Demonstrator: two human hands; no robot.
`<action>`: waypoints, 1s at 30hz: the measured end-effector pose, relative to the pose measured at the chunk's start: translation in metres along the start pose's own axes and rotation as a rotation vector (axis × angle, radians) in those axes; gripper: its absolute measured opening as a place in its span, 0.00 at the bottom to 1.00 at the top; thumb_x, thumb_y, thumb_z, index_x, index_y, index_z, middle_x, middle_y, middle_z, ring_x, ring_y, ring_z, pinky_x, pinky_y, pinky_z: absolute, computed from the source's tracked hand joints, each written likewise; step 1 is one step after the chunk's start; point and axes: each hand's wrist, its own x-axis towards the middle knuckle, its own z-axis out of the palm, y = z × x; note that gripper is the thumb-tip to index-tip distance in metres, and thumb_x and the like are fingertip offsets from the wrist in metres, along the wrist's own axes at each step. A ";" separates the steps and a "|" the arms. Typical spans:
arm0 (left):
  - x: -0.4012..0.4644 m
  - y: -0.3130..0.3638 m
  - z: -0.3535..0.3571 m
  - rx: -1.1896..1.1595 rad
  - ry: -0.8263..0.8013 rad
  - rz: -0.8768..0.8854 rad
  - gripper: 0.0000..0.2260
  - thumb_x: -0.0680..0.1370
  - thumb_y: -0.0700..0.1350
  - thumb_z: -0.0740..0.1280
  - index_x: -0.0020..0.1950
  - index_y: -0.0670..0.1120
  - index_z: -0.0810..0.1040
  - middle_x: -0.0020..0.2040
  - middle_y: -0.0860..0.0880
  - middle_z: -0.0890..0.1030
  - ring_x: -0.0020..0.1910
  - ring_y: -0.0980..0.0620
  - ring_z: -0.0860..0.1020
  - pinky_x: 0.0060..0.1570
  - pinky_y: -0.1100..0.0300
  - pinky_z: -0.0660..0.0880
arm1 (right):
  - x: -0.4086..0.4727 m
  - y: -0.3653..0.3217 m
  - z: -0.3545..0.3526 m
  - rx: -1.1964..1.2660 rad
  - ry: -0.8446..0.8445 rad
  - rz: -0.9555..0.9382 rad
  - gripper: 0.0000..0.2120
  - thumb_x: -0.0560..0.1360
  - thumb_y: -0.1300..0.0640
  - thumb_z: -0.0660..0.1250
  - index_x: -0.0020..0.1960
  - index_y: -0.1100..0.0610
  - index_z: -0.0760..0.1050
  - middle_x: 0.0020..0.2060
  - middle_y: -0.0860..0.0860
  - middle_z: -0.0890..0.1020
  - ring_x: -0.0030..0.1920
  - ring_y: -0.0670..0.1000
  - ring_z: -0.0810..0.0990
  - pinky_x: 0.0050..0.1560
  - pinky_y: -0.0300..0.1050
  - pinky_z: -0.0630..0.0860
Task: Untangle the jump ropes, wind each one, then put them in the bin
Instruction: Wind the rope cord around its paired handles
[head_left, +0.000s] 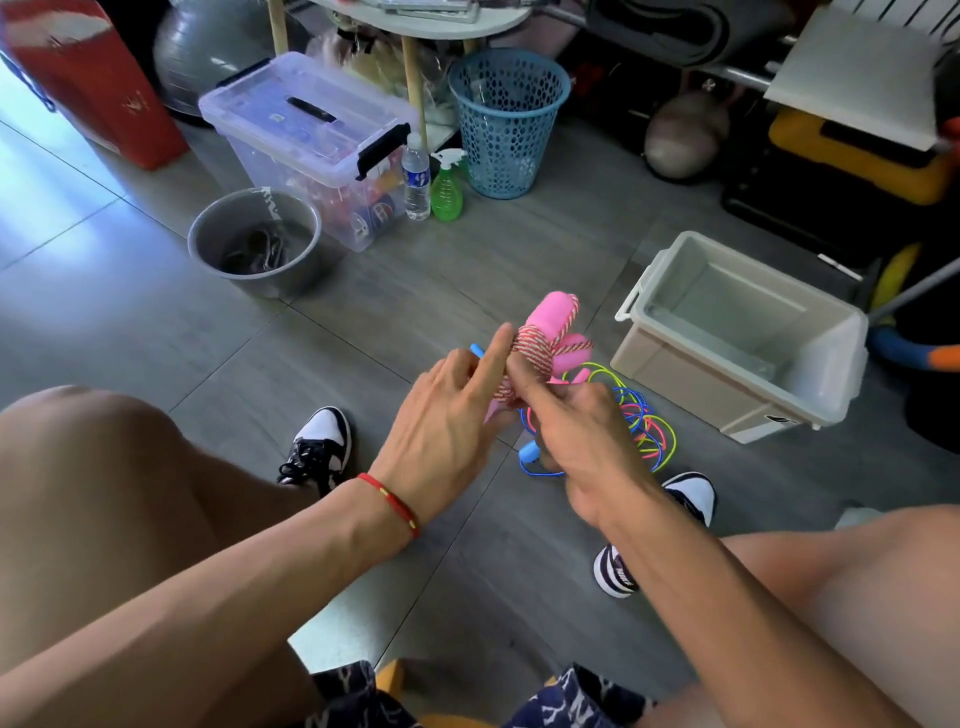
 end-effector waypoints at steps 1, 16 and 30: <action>0.001 0.003 -0.006 -0.143 -0.033 -0.045 0.33 0.77 0.51 0.70 0.79 0.46 0.65 0.52 0.44 0.75 0.49 0.45 0.76 0.51 0.54 0.75 | 0.002 0.002 -0.002 0.021 -0.044 -0.014 0.24 0.79 0.43 0.67 0.27 0.48 0.80 0.18 0.40 0.68 0.22 0.40 0.65 0.30 0.37 0.59; 0.016 -0.002 -0.042 -0.986 -0.391 -0.580 0.10 0.83 0.40 0.64 0.60 0.34 0.76 0.44 0.40 0.79 0.36 0.45 0.80 0.41 0.52 0.81 | 0.019 0.020 -0.005 -0.395 -0.097 -0.388 0.19 0.82 0.49 0.64 0.34 0.50 0.77 0.22 0.44 0.67 0.27 0.46 0.62 0.31 0.48 0.64; 0.020 -0.008 -0.033 -0.366 -0.184 -0.612 0.20 0.72 0.47 0.78 0.57 0.47 0.71 0.40 0.48 0.84 0.29 0.52 0.82 0.31 0.62 0.79 | 0.003 0.015 -0.004 -1.081 0.032 -0.780 0.13 0.79 0.52 0.64 0.40 0.57 0.77 0.34 0.55 0.81 0.35 0.62 0.79 0.32 0.48 0.64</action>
